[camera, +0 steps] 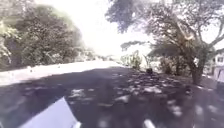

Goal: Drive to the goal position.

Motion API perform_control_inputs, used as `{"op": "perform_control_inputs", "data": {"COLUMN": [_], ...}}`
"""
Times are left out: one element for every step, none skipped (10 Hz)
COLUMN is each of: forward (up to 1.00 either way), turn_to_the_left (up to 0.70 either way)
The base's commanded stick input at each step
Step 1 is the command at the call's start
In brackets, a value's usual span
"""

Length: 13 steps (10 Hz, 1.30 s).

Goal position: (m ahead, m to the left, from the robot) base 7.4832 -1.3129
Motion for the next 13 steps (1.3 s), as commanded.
{"op": "perform_control_inputs", "data": {"forward": [0.50,0.50,0.50,0.50,0.50,0.50,0.50,0.50,0.50,0.50,0.50,0.50,0.50], "turn_to_the_left": [-0.32,0.00,0.00,0.00,0.00,0.00,0.00,0.00,0.00,0.00,0.00,0.00,-0.03]}}
